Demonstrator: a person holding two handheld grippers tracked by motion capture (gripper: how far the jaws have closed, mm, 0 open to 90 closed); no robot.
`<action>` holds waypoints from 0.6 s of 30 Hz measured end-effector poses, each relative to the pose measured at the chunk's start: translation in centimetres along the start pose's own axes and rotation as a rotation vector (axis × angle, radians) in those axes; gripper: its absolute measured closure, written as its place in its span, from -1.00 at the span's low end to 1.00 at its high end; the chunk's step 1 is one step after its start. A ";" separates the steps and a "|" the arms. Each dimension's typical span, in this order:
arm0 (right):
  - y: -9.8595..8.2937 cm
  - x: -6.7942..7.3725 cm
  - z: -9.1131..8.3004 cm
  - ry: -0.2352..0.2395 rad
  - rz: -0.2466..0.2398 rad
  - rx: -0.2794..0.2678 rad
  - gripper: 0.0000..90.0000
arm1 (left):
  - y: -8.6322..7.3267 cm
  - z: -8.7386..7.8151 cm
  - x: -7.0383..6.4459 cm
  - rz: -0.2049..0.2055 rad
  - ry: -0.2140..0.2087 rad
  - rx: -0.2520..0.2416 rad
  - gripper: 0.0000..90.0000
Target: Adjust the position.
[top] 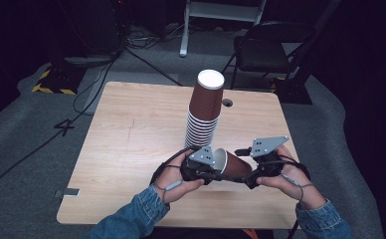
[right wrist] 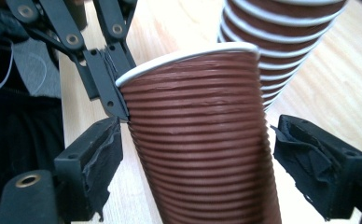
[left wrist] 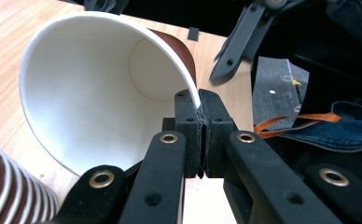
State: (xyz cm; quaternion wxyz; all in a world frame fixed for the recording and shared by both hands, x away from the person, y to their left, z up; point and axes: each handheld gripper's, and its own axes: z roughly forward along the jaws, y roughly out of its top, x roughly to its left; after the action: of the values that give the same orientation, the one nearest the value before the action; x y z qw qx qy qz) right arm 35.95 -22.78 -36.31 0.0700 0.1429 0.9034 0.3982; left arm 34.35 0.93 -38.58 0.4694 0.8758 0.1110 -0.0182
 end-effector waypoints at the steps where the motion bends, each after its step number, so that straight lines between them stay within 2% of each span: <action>1: 0.0 0.0 0.2 0.004 -0.007 0.015 -0.65 | 0.0 0.0 0.0 0.003 0.000 0.008 0.94; 7: -0.1 0.3 1.5 -0.001 -0.041 0.081 -0.66 | 0.0 0.2 -0.1 0.008 -0.006 0.034 0.94; 18: 0.0 0.7 3.0 -0.008 -0.076 0.128 -0.75 | 0.0 0.3 0.0 0.013 -0.021 0.037 0.94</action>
State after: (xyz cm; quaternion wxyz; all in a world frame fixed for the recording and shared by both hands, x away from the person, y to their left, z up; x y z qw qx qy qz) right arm 36.02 -20.52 -38.34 0.0794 0.1141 0.9316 0.3359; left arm 34.33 0.70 -38.71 0.4543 0.8848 0.1000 -0.0262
